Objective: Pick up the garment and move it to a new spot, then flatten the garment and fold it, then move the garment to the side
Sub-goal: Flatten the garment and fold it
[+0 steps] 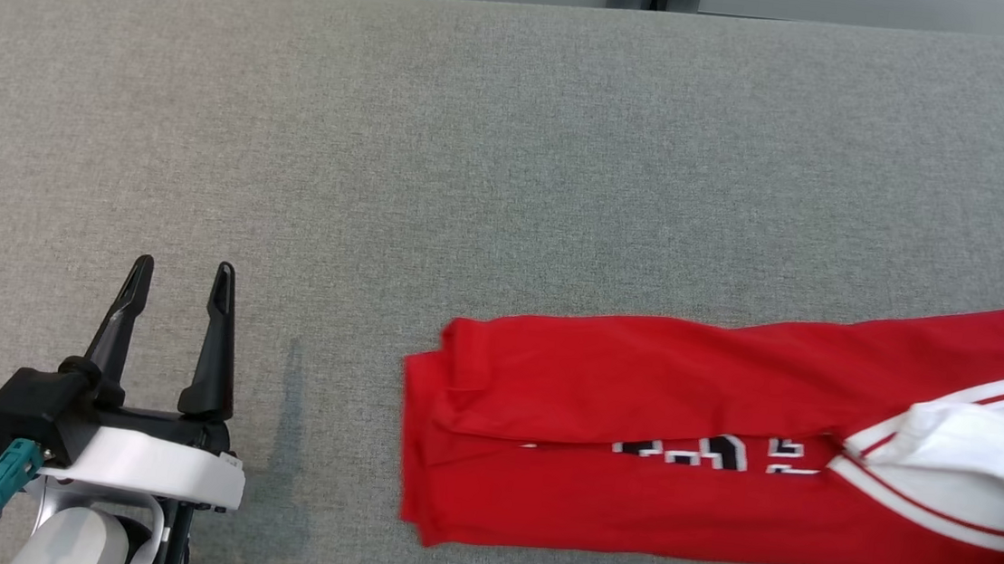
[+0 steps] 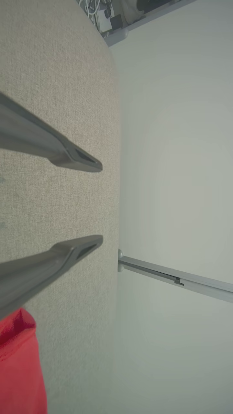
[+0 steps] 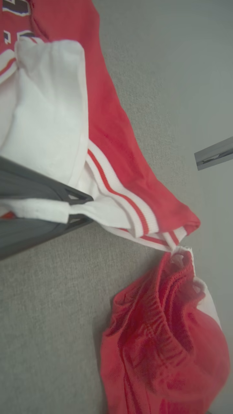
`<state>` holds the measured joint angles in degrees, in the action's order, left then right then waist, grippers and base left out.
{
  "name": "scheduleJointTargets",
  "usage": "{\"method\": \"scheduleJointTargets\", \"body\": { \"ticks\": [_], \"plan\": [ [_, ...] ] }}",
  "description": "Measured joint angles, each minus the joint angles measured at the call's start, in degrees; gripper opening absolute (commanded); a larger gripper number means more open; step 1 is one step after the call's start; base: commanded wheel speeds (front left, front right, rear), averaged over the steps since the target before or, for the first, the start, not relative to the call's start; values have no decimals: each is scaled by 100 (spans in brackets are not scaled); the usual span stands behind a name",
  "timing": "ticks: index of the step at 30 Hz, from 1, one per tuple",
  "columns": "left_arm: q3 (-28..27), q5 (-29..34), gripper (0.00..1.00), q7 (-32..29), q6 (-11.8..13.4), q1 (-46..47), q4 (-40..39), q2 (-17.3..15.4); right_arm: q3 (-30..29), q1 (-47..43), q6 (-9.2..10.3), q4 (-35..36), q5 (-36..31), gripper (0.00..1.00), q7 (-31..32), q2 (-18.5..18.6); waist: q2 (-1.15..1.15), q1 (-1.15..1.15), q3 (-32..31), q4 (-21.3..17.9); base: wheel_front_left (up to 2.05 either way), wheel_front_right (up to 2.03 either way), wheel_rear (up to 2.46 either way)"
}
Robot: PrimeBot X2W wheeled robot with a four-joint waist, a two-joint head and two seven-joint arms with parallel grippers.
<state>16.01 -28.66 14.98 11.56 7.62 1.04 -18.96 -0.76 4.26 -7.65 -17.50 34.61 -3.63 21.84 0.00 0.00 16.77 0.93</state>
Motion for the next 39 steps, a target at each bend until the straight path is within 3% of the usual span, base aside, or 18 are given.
{"method": "scheduleJointTargets", "body": {
  "ticks": [5, 11, 19, 24, 30, 39],
  "plan": [
    [34, 9, 100, 0, -38, 1, 48, 11, -391, -15, 15, 64, 31, 0, 13, 286, 0, 0, -59, 18, 0, 0, 0],
    [31, 9, 100, 0, -42, -8, 78, 15, -179, -98, 15, 602, 233, 0, 244, 298, 0, 0, -146, 12, 0, 0, 0],
    [46, -2, 100, -1, -48, -91, 71, -8, 559, -129, 15, 2072, 738, 0, 894, 102, 0, 0, -319, -124, 0, 0, 0],
    [103, -3, 100, -35, -76, -116, 58, -19, 1168, -91, 15, 2629, 780, 0, 1276, -201, 0, 0, -401, -144, 0, 0, 0],
    [138, -22, 100, -43, -83, -112, 62, -1, 2098, 270, 16, 2530, 887, 0, 1467, -602, 0, 0, -406, -47, 0, 0, 0],
    [218, -59, 100, -55, -98, -37, 62, 119, 3136, 981, 16, 1549, 1222, 0, 982, -1163, 0, 0, -263, 363, 0, 0, 0]
  ]
}}
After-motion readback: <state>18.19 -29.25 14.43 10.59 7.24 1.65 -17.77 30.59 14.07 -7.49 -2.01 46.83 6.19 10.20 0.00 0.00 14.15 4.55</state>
